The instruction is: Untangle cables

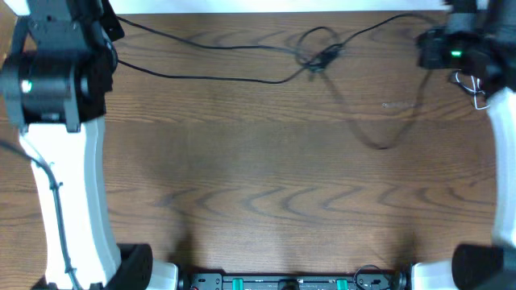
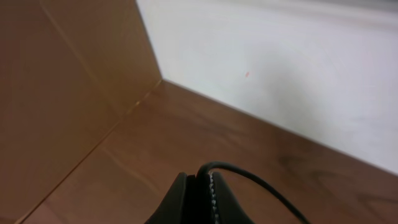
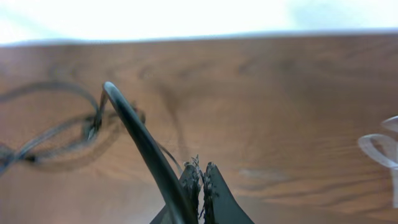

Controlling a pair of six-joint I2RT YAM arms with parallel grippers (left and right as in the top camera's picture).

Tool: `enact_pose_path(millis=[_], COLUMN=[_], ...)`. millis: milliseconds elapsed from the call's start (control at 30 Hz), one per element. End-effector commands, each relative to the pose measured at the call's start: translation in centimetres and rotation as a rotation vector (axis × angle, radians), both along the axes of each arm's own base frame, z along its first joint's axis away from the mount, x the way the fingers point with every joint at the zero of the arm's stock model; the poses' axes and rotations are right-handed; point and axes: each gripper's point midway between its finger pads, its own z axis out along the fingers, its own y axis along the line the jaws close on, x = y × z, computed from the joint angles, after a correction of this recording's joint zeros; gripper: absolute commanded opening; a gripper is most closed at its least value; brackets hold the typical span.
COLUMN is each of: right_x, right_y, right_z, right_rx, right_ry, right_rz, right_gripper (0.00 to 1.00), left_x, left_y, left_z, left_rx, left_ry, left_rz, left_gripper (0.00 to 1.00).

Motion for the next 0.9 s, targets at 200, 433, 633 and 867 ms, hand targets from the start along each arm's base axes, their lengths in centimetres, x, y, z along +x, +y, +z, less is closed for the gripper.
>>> enact_pose_path(millis=[200, 433, 633, 867], right_x=[-4.1, -5.9, -5.3, -3.0], right_y=[-10.3, -14.4, -12.9, -7.2], right_z=[8.4, 7.7, 7.2, 5.4], right_rx=[-0.018, 0.005, 0.056, 0.148], right_ry=[-0.229, -0.193, -0.182, -0.133], right_rz=[-0.29, -0.402, -0.332, -0.11], right_gripper=[0.01, 0.01, 0.01, 0.01], left_x=[0.7, 0.5, 1.2, 3.6], left_y=[7.4, 12.6, 12.8, 8.2], left_z=[-4.1, -7.3, -9.5, -9.1], left_rx=[-0.003, -0.082, -0.173, -0.228], left_ry=[0.116, 0.174, 0.201, 0.175], left_rz=[0.204, 0.277, 0.218, -0.005], left_gripper=[0.07, 0.07, 0.07, 0.07])
